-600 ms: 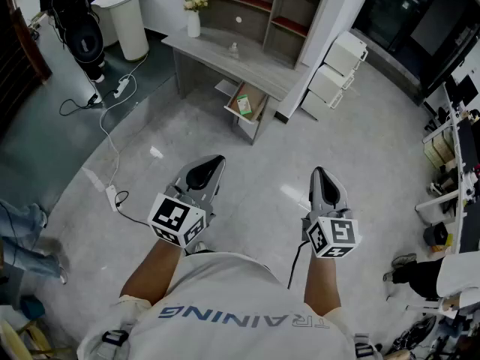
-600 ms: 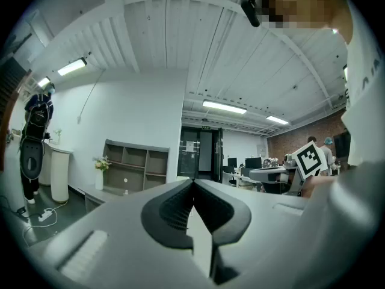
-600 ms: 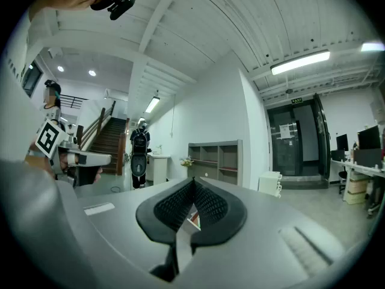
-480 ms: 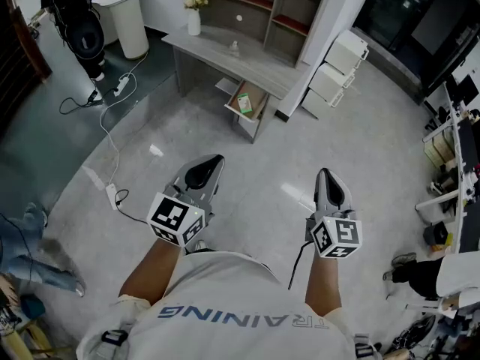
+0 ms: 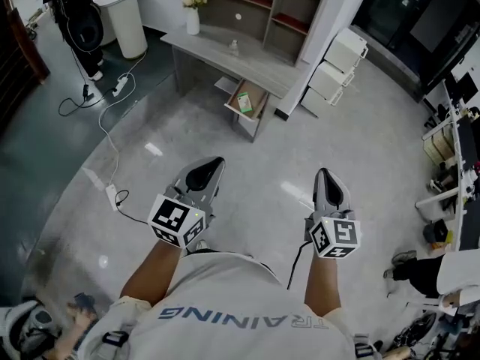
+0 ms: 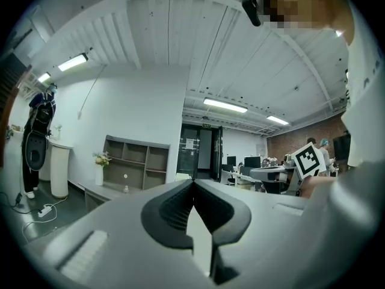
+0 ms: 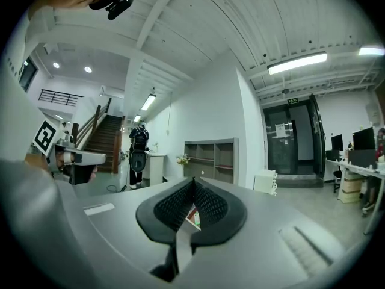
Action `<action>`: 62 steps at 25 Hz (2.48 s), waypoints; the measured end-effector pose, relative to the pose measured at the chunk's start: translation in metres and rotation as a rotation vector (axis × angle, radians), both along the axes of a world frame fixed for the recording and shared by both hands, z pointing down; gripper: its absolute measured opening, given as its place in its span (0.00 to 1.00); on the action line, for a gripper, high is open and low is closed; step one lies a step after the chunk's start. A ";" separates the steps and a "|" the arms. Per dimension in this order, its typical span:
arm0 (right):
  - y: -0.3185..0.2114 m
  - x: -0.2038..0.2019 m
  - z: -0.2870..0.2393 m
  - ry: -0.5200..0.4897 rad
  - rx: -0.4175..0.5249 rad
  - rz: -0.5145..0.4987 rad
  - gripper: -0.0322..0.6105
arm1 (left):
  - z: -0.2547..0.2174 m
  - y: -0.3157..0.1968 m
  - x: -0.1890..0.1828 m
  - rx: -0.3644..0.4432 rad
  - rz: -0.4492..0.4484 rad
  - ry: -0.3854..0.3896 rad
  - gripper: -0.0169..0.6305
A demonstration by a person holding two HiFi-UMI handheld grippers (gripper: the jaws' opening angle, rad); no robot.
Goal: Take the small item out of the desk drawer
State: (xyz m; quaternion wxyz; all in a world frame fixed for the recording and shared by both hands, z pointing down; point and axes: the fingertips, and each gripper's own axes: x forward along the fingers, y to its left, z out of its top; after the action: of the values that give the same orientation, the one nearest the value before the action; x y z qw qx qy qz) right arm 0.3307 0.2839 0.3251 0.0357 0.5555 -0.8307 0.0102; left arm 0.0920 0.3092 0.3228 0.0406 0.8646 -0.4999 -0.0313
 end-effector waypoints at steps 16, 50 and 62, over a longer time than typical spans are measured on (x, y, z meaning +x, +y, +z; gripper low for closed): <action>-0.005 -0.066 0.030 -0.007 -0.032 0.008 0.08 | 0.023 -0.006 -0.066 -0.063 -0.008 -0.001 0.03; -0.215 -0.187 0.049 0.058 -0.087 -0.185 0.08 | 0.044 -0.184 -0.160 -0.112 -0.129 0.012 0.03; -0.359 -0.150 0.069 -0.008 -0.137 -0.179 0.08 | 0.047 -0.313 -0.126 -0.152 -0.142 -0.048 0.03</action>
State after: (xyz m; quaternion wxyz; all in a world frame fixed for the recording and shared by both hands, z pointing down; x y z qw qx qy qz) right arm 0.1802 -0.0746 0.3937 0.0710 0.4753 -0.8745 0.0658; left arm -0.0336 -0.0037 0.3702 0.0917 0.8219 -0.5617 0.0245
